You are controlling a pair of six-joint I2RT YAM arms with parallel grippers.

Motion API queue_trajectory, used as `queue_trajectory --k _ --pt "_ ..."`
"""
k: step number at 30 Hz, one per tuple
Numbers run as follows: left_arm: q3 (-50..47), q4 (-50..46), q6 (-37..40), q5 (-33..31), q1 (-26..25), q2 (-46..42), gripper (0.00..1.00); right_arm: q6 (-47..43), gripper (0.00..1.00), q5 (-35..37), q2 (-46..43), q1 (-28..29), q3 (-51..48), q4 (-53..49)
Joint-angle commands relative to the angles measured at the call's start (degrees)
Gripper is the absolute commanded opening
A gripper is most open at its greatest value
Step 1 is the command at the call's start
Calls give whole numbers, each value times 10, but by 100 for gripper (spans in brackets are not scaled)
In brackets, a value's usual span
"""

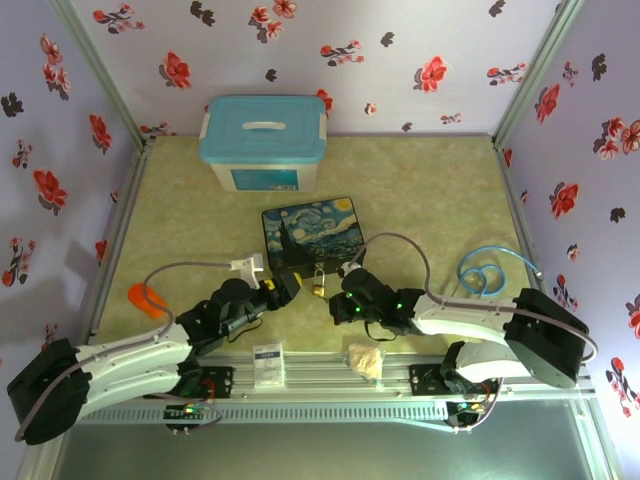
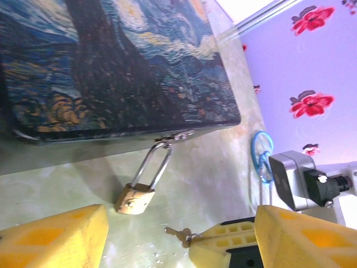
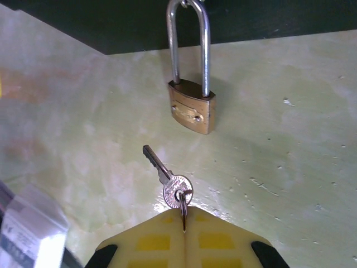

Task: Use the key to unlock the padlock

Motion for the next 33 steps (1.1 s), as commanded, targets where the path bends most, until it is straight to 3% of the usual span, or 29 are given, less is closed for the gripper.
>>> queue_trajectory --k 1,4,8,10,14,20,25,28,33 --pt "8 63 -37 8 -7 15 70 23 0 -1 -31 -4 -20 65" --pt "16 70 -76 5 -12 36 68 30 0 6 -64 -4 -32 93" --pt "62 46 -66 -20 -48 63 67 30 0 18 -97 -3 -32 101" --pt "67 78 -71 -20 -55 86 66 34 0 15 -103 -2 -33 112" --pt "67 166 -54 -6 -62 124 49 59 0 12 -106 -2 -42 144" --pt "82 134 -63 -14 -65 143 52 68 0 21 -128 2 -65 157" --pt "77 173 -65 -12 -64 170 46 69 0 21 -133 2 -73 161" --pt "87 164 -67 -7 -65 180 48 66 0 18 -131 2 -72 166" --pt "77 116 -92 -36 -65 161 65 60 0 39 -140 2 -70 152"
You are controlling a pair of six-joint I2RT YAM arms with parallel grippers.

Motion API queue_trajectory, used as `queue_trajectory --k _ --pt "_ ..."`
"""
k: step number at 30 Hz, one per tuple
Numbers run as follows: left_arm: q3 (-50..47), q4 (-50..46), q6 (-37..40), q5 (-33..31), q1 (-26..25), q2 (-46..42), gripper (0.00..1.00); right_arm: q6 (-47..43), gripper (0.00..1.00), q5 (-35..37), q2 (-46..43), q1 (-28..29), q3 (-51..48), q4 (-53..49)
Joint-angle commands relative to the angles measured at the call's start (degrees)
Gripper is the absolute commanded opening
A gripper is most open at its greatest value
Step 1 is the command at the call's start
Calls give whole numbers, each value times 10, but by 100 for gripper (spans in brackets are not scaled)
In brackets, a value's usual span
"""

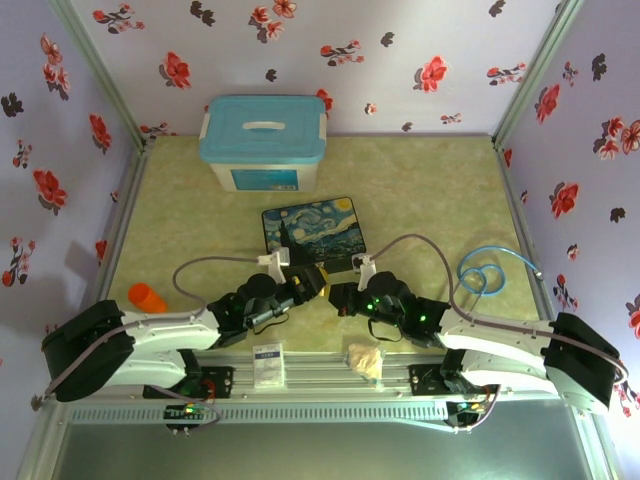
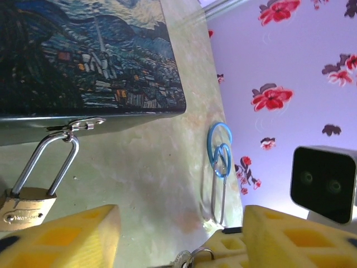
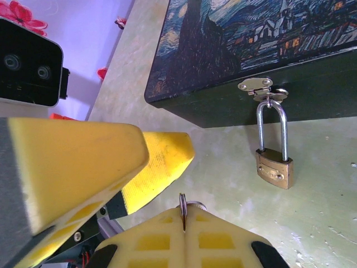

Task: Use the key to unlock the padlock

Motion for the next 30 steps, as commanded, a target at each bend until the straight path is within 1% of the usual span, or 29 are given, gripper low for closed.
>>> queue_trajectory --k 1,4,6,9,11,13,19,24,30 --pt "-3 -13 -28 -36 -4 -20 68 0 0 29 -11 2 -2 7" --pt "-13 14 -72 -38 -3 -21 78 -3 0 40 -2 2 -3 37" --pt "-20 43 -111 -37 -5 -11 83 -6 0 43 9 2 -2 67" --pt "-50 135 -176 -42 -5 17 85 -18 0 44 35 3 15 97" --pt "-54 164 -214 -42 -6 36 88 -24 0 44 56 3 28 114" --pt "-56 193 -239 -42 -10 57 88 -32 0 41 80 5 42 125" --pt "-56 350 -266 -61 -11 132 88 -42 0 20 167 15 74 187" --pt "-50 355 -270 -74 -11 123 87 -29 0 27 210 25 72 231" --pt "-47 356 -282 -69 -12 115 85 -21 0 22 245 38 63 300"
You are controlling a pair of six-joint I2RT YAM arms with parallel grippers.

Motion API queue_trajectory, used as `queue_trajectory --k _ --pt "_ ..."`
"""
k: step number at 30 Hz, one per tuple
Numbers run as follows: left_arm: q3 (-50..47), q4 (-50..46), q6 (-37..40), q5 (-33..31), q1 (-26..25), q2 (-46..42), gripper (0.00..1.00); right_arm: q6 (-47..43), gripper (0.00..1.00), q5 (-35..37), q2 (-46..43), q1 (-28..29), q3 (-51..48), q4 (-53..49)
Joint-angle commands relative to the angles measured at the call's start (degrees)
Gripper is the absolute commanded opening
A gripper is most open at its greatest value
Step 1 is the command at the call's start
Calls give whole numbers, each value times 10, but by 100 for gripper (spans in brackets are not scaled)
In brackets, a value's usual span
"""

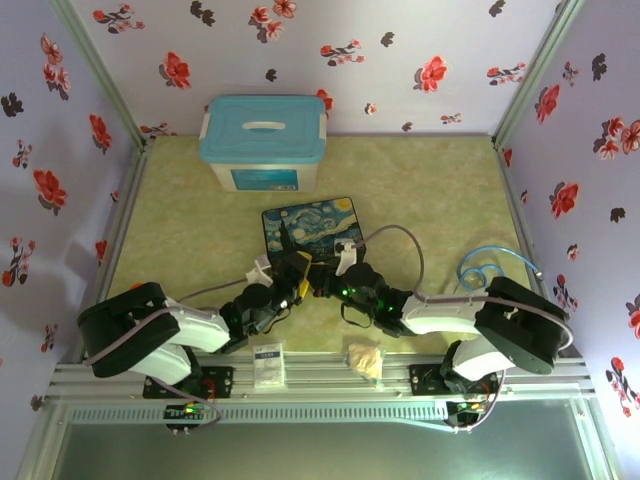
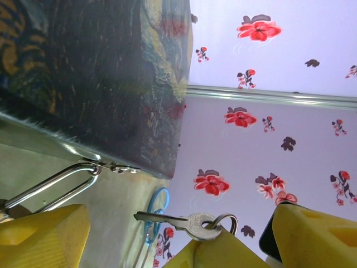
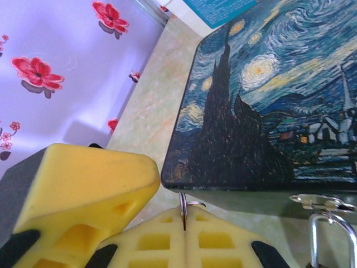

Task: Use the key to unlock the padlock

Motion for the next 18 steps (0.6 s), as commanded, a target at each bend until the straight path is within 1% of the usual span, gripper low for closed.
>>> queue_trajectory --k 1,2,4,7,8,13,18 --pt "16 79 -4 52 -13 -16 85 -4 0 -49 27 32 8 47" --pt "11 81 -7 50 -13 -17 84 -4 0 -51 32 33 11 47" --pt "7 80 -2 48 -13 -24 79 -1 0 -54 40 35 14 48" --pt "3 79 12 42 -12 -39 64 7 0 -63 52 40 13 55" --pt "-1 79 15 38 -12 -45 60 9 0 -63 54 42 11 58" --pt "-23 78 14 22 -10 -55 59 18 0 -55 45 49 -6 59" --pt "-34 77 29 14 -7 -63 51 23 0 -48 23 52 -19 43"
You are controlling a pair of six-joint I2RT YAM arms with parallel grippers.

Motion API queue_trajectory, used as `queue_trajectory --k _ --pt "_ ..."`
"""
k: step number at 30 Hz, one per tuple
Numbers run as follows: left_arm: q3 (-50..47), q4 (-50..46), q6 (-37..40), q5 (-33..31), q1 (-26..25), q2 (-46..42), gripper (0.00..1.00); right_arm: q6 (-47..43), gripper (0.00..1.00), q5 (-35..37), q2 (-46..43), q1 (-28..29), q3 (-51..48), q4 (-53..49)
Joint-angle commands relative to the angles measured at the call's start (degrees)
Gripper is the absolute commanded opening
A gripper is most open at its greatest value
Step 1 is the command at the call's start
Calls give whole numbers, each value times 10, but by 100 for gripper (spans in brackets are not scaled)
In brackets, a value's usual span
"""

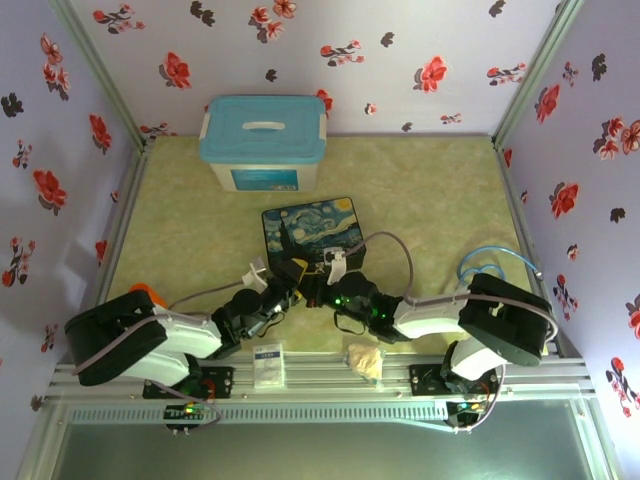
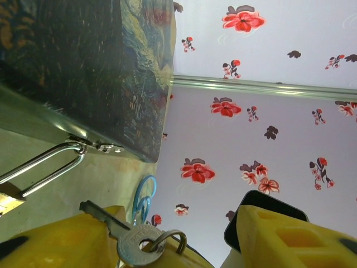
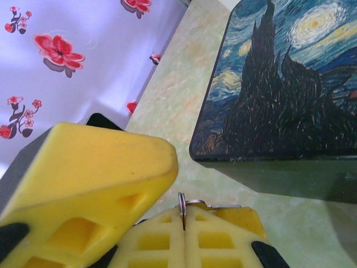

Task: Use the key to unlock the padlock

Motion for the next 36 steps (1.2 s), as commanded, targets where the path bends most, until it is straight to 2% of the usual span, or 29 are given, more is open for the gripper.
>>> queue_trajectory --k 1,9,15,21,27,34,36 --pt "2 56 30 0 -2 -18 49 18 0 -31 -23 16 -14 -23" --pt "-8 43 47 -7 8 -23 35 11 0 -9 -74 18 -31 -96" --pt "0 35 70 -4 9 -29 19 12 0 2 -82 18 -32 -110" --pt "4 -30 70 -1 9 -62 16 5 0 27 -108 18 -37 -158" --pt "14 -99 96 -9 9 -110 8 2 0 47 -125 18 -48 -167" --pt "20 -168 116 -12 11 -156 8 -16 0 45 -140 18 -51 -165" --pt "19 -204 117 -12 13 -172 15 -26 0 54 -154 18 -51 -180"
